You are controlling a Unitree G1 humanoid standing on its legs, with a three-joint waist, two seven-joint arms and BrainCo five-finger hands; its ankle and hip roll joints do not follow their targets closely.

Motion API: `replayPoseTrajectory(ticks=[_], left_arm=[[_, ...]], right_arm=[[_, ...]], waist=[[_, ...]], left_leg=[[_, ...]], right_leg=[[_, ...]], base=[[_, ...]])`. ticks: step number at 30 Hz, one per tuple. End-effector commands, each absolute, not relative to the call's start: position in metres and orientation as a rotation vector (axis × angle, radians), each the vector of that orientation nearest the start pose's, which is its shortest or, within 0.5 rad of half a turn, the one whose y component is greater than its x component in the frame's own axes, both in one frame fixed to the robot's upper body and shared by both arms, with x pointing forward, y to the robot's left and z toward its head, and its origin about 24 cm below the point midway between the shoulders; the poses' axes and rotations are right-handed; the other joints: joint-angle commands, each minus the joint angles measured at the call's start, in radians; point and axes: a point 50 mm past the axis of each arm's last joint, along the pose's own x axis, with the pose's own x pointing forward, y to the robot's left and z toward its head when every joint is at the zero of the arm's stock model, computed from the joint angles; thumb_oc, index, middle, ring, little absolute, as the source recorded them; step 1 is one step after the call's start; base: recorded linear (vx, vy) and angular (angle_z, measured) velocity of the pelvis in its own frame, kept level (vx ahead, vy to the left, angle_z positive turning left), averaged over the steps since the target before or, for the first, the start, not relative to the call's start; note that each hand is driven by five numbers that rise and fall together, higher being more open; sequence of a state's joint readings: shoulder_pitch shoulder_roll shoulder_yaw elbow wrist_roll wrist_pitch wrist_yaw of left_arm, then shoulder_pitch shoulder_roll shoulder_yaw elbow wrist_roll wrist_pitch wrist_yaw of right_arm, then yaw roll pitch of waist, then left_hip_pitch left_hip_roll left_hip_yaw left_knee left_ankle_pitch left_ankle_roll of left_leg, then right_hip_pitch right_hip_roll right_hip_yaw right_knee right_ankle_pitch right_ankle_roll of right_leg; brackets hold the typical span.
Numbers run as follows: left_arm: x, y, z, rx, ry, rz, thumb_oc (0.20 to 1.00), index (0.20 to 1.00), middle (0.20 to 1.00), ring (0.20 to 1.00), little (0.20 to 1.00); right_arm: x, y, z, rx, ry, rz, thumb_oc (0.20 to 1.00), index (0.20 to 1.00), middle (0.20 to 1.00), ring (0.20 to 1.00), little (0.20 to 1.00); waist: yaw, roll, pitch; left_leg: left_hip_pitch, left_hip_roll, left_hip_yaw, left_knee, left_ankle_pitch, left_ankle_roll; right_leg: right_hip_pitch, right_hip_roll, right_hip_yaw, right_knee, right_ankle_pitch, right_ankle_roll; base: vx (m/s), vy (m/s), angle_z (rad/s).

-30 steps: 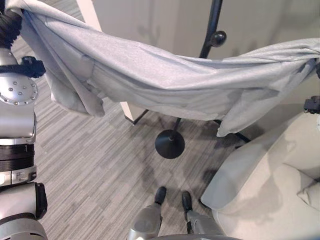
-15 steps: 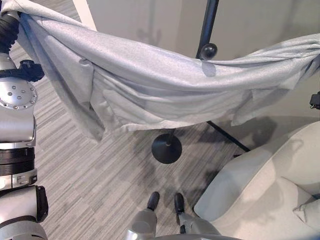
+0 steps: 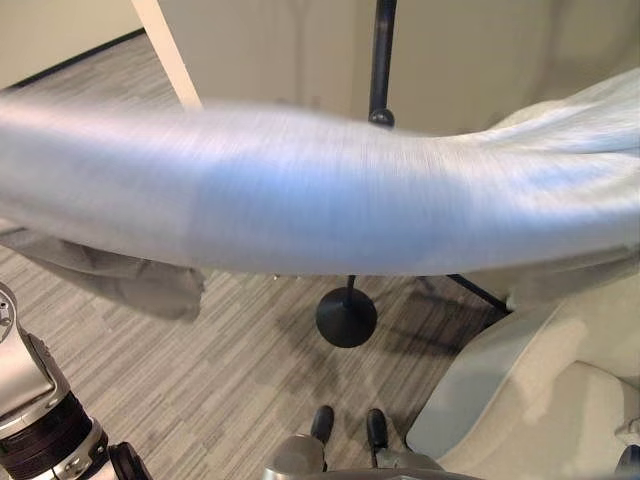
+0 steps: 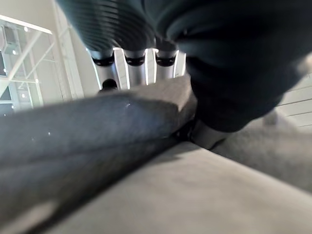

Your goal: Hang the clothes on the sofa on the clothes rack.

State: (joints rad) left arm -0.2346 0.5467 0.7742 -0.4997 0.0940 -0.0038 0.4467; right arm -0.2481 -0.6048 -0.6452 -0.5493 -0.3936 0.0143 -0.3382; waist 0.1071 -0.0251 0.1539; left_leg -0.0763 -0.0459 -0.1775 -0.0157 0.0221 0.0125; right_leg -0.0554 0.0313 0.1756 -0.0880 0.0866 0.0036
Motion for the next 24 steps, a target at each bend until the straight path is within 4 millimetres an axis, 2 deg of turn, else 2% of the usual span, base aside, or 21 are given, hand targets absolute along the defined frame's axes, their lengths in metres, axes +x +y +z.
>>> replayPoseTrajectory(ticks=[1, 7, 9, 14, 15, 20, 22, 24], left_arm=[[0.154, 0.316, 0.305, 0.569, -1.135, 1.021, 0.200, 0.200, 0.200, 0.200, 0.200], [0.169, 0.308, 0.322, 0.567, -1.182, 0.957, 0.200, 0.200, 0.200, 0.200, 0.200], [0.188, 0.306, 0.338, 0.574, -1.189, 0.905, 0.200, 0.200, 0.200, 0.200, 0.200], [0.207, 0.309, 0.362, 0.665, -1.175, 0.885, 0.200, 0.200, 0.200, 0.200, 0.200], [0.215, 0.307, 0.375, 0.722, -1.167, 0.871, 0.200, 0.200, 0.200, 0.200, 0.200], [0.233, 0.307, 0.403, 0.833, -1.137, 0.881, 0.200, 0.200, 0.200, 0.200, 0.200], [0.263, 0.294, 0.419, 0.885, -1.070, 0.803, 0.200, 0.200, 0.200, 0.200, 0.200], [0.270, 0.289, 0.423, 0.890, -1.064, 0.791, 0.200, 0.200, 0.200, 0.200, 0.200]], right_arm=[[0.167, -0.287, 0.307, -0.883, -1.083, -0.978, 0.200, 0.200, 0.200, 0.200, 0.200], [0.183, -0.287, 0.314, -0.882, -1.085, -0.924, 0.200, 0.200, 0.200, 0.200, 0.200], [0.197, -0.288, 0.324, -0.857, -1.095, -0.880, 0.200, 0.200, 0.200, 0.200, 0.200], [0.215, -0.290, 0.335, -0.874, -1.072, -0.822, 0.200, 0.200, 0.200, 0.200, 0.200], [0.226, -0.294, 0.341, -0.930, -1.023, -0.788, 0.200, 0.200, 0.200, 0.200, 0.200], [0.248, -0.307, 0.354, -1.026, -0.927, -0.761, 0.200, 0.200, 0.200, 0.200, 0.200], [0.277, -0.323, 0.356, -1.154, -0.735, -0.708, 0.200, 0.200, 0.200, 0.200, 0.200], [0.284, -0.325, 0.355, -1.189, -0.692, -0.696, 0.200, 0.200, 0.200, 0.200, 0.200]], waist=[[0.003, -0.016, -0.116], [0.001, -0.020, -0.116], [0.001, -0.021, -0.113], [0.004, -0.028, -0.107], [0.004, -0.032, -0.103], [0.009, -0.041, -0.090], [0.012, -0.054, -0.078], [0.012, -0.058, -0.072]], left_leg=[[0.012, 0.062, 0.013, -0.072, 0.045, 0.006], [0.014, 0.061, 0.014, -0.072, 0.044, 0.003], [0.020, 0.063, 0.016, -0.072, 0.040, 0.003], [0.030, 0.064, 0.018, -0.072, 0.029, 0.003], [0.032, 0.064, 0.018, -0.072, 0.029, 0.002], [0.038, 0.066, 0.019, -0.072, 0.014, 0.002], [0.036, 0.067, 0.022, -0.072, 0.008, -0.001], [0.037, 0.067, 0.024, -0.072, 0.006, -0.001]], right_leg=[[-0.019, -0.086, -0.016, 0.001, 0.002, 0.016], [-0.016, -0.086, -0.016, 0.001, 0.005, 0.018], [-0.014, -0.086, -0.018, 0.001, 0.006, 0.017], [-0.007, -0.084, -0.020, 0.001, 0.000, 0.013], [-0.006, -0.085, -0.019, 0.001, 0.004, 0.012], [-0.002, -0.084, -0.024, 0.001, -0.002, 0.009], [-0.005, -0.084, -0.028, 0.001, -0.002, 0.010], [-0.005, -0.083, -0.028, 0.001, -0.002, 0.010]], base=[[0.00, 0.000, 0.00], [0.00, 0.000, 0.00], [0.00, 0.000, 0.00], [0.00, 0.000, 0.00], [0.00, 0.000, 0.00], [0.00, -0.020, -0.01], [0.00, -0.040, 0.03], [0.00, -0.017, 0.07]])
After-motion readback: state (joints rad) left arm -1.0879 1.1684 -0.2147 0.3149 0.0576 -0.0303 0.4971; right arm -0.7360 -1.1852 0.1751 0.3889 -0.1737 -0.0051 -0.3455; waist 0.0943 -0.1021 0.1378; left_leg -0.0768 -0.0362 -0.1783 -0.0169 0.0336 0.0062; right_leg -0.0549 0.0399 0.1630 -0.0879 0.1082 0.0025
